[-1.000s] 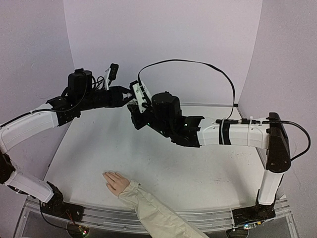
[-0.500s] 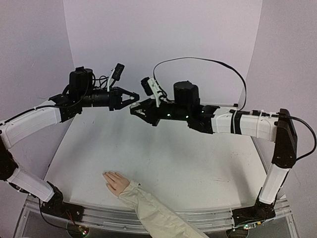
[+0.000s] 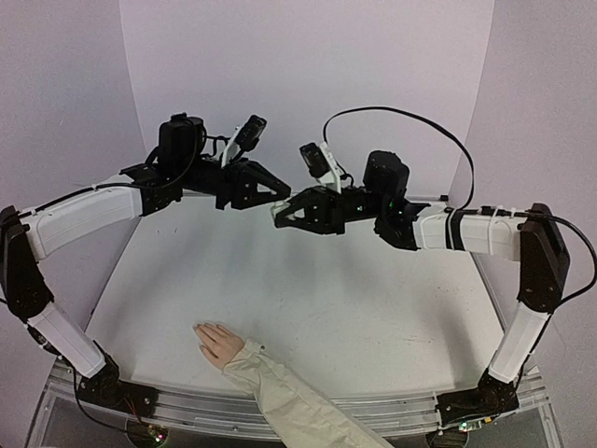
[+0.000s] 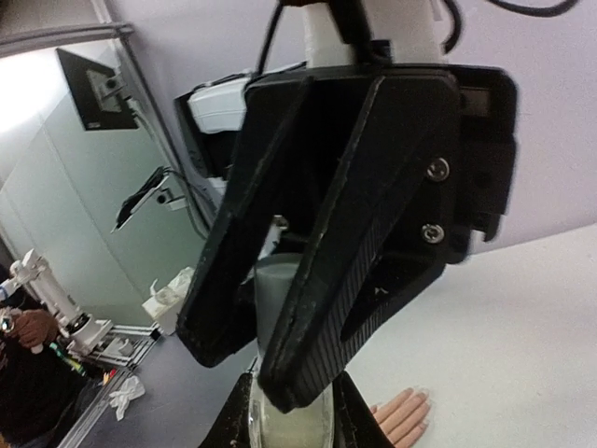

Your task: Paint the nails

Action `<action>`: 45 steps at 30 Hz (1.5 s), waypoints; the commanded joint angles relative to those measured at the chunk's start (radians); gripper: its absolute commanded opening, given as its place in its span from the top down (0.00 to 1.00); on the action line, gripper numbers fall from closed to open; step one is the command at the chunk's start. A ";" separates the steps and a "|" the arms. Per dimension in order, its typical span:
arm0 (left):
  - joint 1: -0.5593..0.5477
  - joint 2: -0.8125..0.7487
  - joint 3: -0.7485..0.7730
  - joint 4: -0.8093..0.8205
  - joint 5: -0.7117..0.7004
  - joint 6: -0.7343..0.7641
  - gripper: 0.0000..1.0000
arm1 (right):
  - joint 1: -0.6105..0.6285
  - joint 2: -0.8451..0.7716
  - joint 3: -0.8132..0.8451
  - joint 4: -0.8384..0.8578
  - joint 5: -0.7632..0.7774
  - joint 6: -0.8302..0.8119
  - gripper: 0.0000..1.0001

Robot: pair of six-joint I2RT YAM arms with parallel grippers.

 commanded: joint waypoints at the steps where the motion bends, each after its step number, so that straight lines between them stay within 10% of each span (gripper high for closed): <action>1: 0.089 -0.062 -0.063 -0.039 -0.246 -0.080 0.65 | -0.103 -0.136 -0.064 0.086 0.148 -0.061 1.00; 5: 0.108 -0.157 -0.153 -0.039 -0.455 -0.146 0.26 | -0.105 -0.144 -0.042 -0.191 0.478 -0.222 1.00; 10: 0.107 -0.233 -0.216 -0.038 -0.621 -0.271 0.14 | -0.087 -0.098 0.003 -0.330 0.968 -0.166 1.00; 19: 0.070 -0.171 -0.174 -0.039 -0.816 -0.454 0.18 | 0.103 0.042 0.165 -0.435 1.392 -0.245 1.00; 45: -0.004 -0.064 -0.099 -0.038 -0.954 -0.416 0.65 | 0.257 0.162 0.337 -0.496 1.437 -0.345 1.00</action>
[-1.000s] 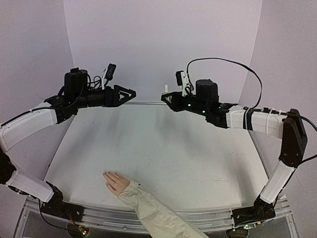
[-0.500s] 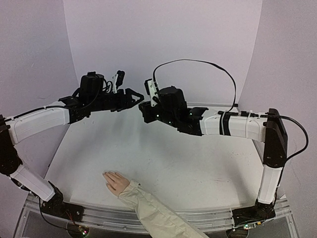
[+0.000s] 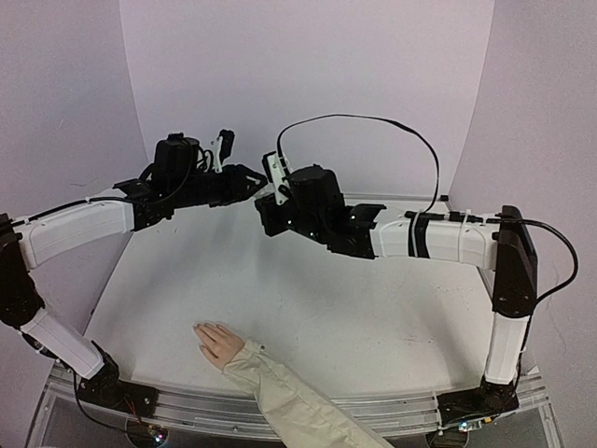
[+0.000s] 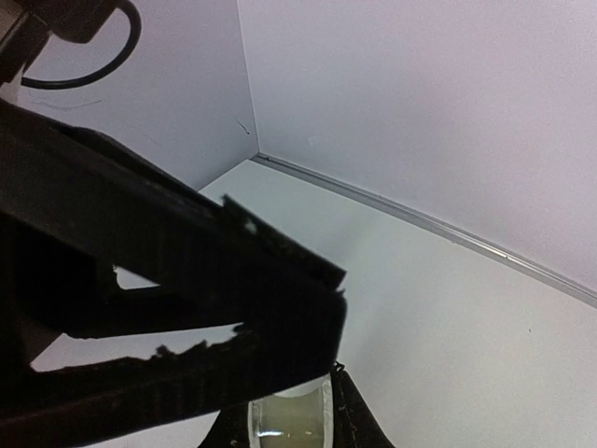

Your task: Paint the nails

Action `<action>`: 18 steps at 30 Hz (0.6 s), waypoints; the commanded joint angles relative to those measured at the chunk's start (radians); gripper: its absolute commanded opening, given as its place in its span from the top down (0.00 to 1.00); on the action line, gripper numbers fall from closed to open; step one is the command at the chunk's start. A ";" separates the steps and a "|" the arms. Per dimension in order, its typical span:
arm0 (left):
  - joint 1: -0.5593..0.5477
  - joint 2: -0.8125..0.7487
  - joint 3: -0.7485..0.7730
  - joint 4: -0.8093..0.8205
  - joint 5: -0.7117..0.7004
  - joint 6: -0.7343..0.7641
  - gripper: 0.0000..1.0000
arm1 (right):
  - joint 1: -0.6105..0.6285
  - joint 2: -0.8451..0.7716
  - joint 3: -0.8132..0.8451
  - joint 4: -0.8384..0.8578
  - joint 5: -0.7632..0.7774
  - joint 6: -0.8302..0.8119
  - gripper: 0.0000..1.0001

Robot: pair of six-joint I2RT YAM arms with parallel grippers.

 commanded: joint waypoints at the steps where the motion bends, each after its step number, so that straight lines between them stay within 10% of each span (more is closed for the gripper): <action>1: -0.005 0.011 0.067 0.022 0.024 0.023 0.67 | 0.011 -0.002 0.059 0.038 0.005 -0.021 1.00; 11: -0.010 0.021 0.052 0.023 0.251 0.148 0.99 | -0.042 -0.090 -0.014 0.093 -0.283 -0.051 1.00; 18: -0.004 0.034 0.094 0.081 1.012 0.327 1.00 | -0.224 -0.215 -0.174 0.368 -1.445 0.061 1.00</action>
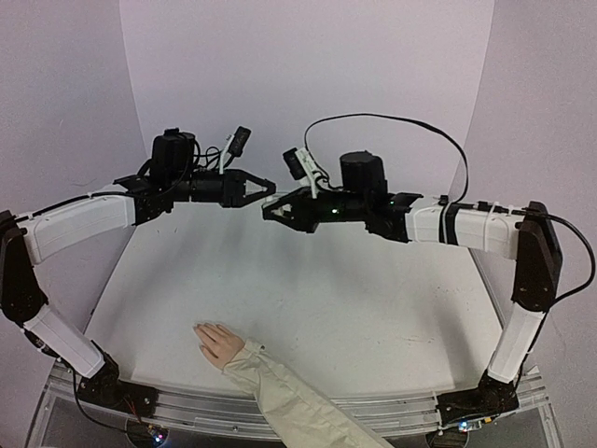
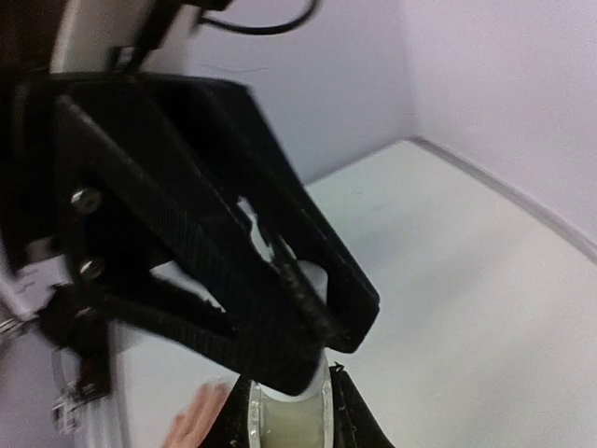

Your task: Paint the nails

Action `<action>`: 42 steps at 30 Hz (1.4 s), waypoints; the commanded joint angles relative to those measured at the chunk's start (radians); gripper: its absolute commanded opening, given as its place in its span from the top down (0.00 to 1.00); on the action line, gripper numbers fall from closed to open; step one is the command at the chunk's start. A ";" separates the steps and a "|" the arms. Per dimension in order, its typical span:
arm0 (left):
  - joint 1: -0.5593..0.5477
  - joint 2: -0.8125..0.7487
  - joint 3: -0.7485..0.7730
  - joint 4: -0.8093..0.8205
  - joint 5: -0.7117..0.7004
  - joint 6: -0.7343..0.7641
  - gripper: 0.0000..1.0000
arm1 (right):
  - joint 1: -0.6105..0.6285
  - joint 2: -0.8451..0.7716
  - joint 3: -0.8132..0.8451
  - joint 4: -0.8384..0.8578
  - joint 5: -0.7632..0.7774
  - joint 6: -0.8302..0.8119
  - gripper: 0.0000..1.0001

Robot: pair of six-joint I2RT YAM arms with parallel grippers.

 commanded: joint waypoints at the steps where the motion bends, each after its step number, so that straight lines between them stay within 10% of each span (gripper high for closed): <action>1: -0.046 0.008 0.086 0.063 0.747 0.124 1.00 | -0.065 -0.118 -0.051 0.332 -0.864 0.069 1.00; 5: -0.045 -0.029 0.080 0.064 0.858 0.194 1.00 | -0.087 -0.133 -0.064 0.334 -1.039 0.094 1.00; 12: -0.024 -0.032 0.085 0.065 0.735 0.187 0.97 | -0.101 -0.175 -0.113 0.332 -0.915 0.073 1.00; 16: 0.037 -0.061 0.051 0.066 0.529 0.116 0.62 | -0.120 -0.203 -0.152 0.320 -0.747 0.049 1.00; 24: 0.116 -0.166 -0.076 0.060 0.122 -0.081 0.12 | -0.104 -0.206 -0.145 0.082 0.155 -0.065 1.00; 31: 0.085 -0.184 -0.084 0.059 -0.041 -0.201 0.22 | 0.037 -0.124 -0.088 0.050 0.685 -0.082 1.00; 42: -0.013 -0.116 -0.043 0.060 -0.178 -0.179 0.34 | 0.138 -0.023 0.002 0.055 0.646 -0.091 1.00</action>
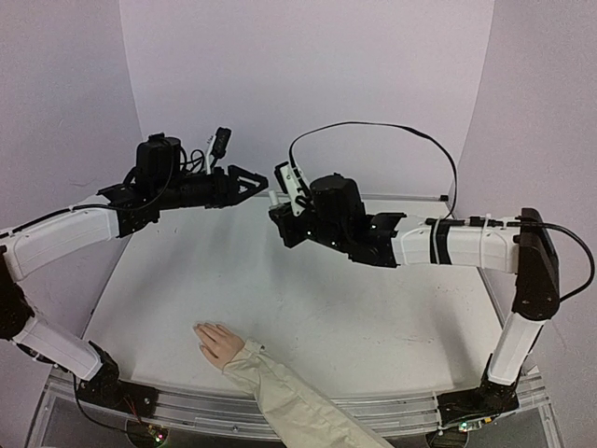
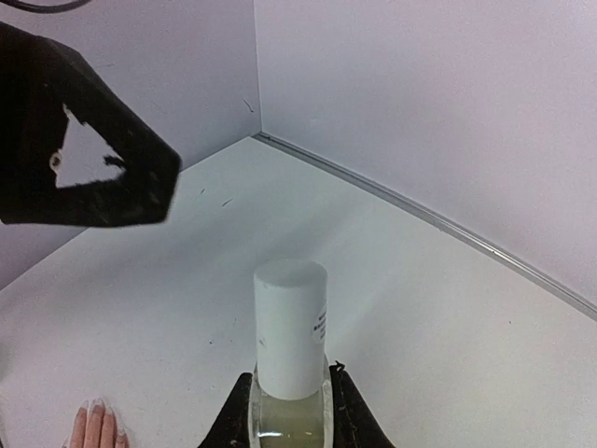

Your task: Paint the nails

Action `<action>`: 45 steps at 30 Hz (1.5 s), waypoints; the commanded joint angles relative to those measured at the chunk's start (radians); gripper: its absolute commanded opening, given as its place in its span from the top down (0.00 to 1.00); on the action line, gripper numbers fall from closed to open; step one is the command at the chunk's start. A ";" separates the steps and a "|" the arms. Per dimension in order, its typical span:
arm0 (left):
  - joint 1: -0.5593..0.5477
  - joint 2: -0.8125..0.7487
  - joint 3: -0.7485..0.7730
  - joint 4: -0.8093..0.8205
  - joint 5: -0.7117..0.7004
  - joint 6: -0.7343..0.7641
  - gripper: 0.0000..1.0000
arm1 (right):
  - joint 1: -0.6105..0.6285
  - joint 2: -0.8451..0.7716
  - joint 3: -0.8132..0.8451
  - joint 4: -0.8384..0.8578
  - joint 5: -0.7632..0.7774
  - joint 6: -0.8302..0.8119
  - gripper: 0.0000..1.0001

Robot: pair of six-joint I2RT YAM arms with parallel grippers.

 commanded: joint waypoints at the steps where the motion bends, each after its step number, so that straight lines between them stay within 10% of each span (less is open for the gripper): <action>1: -0.014 0.020 0.050 0.026 -0.077 -0.002 0.34 | 0.013 0.006 0.077 0.058 0.018 -0.003 1.00; 9: -0.031 0.055 0.064 0.026 -0.101 -0.011 0.33 | 0.038 0.022 0.098 0.077 -0.001 -0.017 1.00; 21: -0.045 0.099 0.094 0.025 -0.065 0.004 0.76 | 0.047 0.022 0.105 0.090 -0.023 -0.025 1.00; 29: -0.046 0.104 0.088 0.026 0.034 0.051 0.87 | 0.039 -0.012 0.099 0.107 -0.111 -0.041 1.00; 33: -0.046 0.110 0.105 0.031 0.235 0.136 0.98 | -0.026 -0.054 0.071 0.133 -0.436 -0.030 1.00; 39: -0.046 0.134 0.152 0.062 0.780 0.303 1.00 | -0.154 -0.087 0.016 0.373 -1.396 0.131 1.00; 45: -0.042 0.143 0.190 0.067 0.924 0.361 1.00 | -0.154 -0.080 0.034 0.407 -1.595 0.214 1.00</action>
